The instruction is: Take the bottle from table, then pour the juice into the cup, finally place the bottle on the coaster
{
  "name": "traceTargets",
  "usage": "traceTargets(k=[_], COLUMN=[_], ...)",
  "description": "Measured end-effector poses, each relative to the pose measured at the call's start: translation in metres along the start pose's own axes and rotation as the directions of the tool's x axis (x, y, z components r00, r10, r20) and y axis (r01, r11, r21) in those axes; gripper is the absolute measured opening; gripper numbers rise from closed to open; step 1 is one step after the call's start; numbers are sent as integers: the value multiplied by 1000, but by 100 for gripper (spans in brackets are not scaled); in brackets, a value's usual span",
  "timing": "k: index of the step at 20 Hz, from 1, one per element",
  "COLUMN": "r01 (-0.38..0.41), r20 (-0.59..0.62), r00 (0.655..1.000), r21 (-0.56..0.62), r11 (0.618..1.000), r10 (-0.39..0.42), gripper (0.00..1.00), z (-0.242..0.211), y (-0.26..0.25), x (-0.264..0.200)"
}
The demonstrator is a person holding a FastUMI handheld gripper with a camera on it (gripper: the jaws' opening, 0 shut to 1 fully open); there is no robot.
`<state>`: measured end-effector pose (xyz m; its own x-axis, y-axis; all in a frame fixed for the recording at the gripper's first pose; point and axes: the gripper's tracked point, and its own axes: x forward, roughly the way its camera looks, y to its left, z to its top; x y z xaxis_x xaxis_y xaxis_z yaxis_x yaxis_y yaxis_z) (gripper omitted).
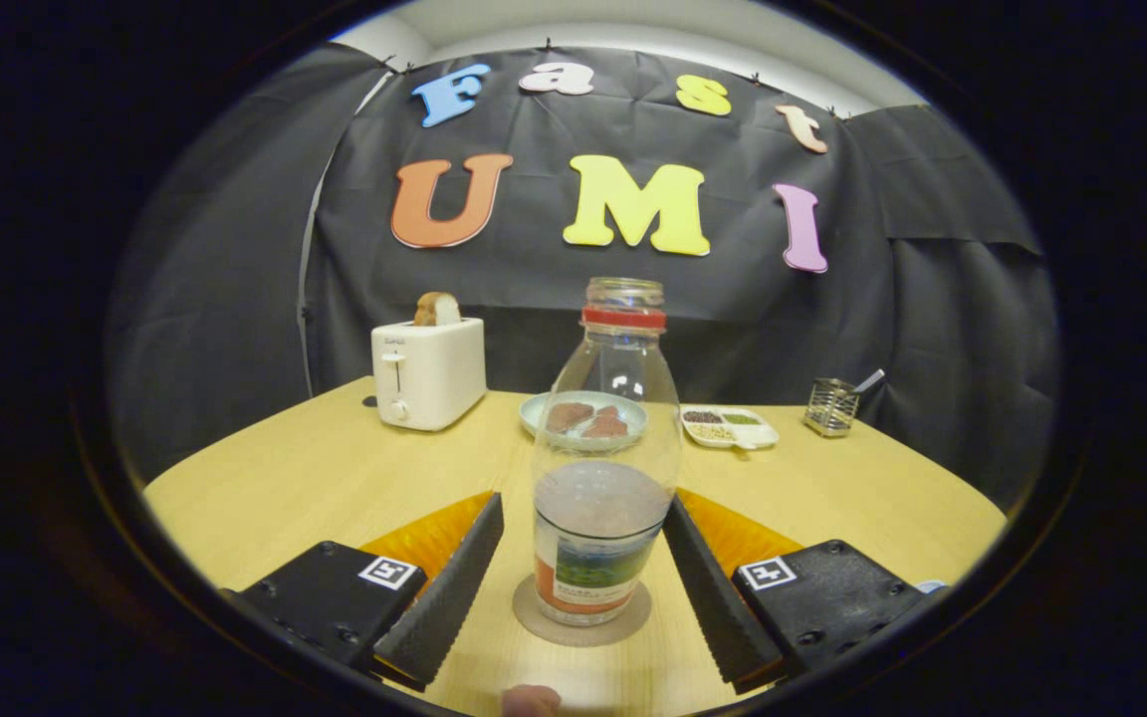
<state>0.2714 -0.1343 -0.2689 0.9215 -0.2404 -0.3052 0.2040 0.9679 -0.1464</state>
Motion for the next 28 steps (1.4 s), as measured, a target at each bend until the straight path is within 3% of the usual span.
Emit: traceTargets(k=[8,19,28], r01=[-23,-32,4], r20=[47,209,244], r00=[999,978,970], r21=[16,34,47], r11=[1000,999,999], r10=[22,25,-16], gripper=[100,100,100], z=[50,178,216], y=[18,39,36], x=[-66,-207,-307])
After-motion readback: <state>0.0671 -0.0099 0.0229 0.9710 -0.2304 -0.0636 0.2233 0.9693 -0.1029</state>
